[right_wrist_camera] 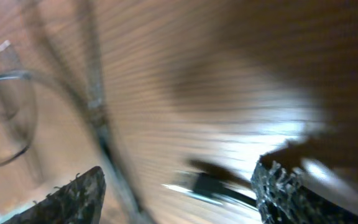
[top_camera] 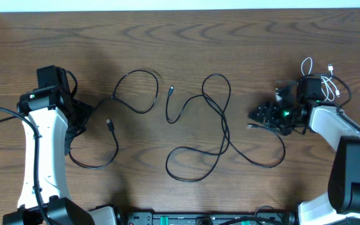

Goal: Untangle cables

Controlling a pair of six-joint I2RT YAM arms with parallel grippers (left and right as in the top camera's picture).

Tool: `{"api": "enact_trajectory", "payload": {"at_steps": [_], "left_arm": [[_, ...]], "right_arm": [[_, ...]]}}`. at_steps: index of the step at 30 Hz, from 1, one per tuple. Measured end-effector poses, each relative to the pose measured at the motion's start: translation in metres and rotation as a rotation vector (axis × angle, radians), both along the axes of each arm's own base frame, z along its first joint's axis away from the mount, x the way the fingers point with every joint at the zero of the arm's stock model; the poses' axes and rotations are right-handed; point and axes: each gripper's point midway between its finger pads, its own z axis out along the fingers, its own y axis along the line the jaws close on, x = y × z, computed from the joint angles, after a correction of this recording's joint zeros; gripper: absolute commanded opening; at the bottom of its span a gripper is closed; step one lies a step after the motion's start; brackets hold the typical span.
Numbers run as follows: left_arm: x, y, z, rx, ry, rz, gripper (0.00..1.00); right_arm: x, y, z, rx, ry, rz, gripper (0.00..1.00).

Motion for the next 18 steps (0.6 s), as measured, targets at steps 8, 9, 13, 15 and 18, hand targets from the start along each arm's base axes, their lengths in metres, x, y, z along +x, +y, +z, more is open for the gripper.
{"api": "enact_trajectory", "payload": {"at_steps": [8, 9, 13, 15, 18], "left_arm": [[0.000, 0.000, 0.000, 0.000, 0.000, 0.000, 0.98], [0.000, 0.000, 0.000, 0.000, 0.000, 0.000, 0.98], [0.000, 0.000, 0.000, 0.000, 0.000, 0.000, 0.98], [0.000, 0.000, 0.000, 0.000, 0.000, 0.000, 0.98], [0.000, 0.000, 0.000, 0.000, 0.000, 0.000, 0.98]], "right_arm": [[-0.015, 0.042, 0.010, 0.203, -0.021, 0.131, 0.81], [-0.018, 0.046, 0.009, 0.203, -0.016, 0.143, 0.81], [-0.033, 0.058, 0.009, 0.199, 0.055, 0.190, 0.86], [-0.038, 0.061, 0.009, 0.148, 0.095, 0.218, 0.88], [-0.037, 0.062, 0.009, 0.008, 0.121, 0.272, 0.90]]}}
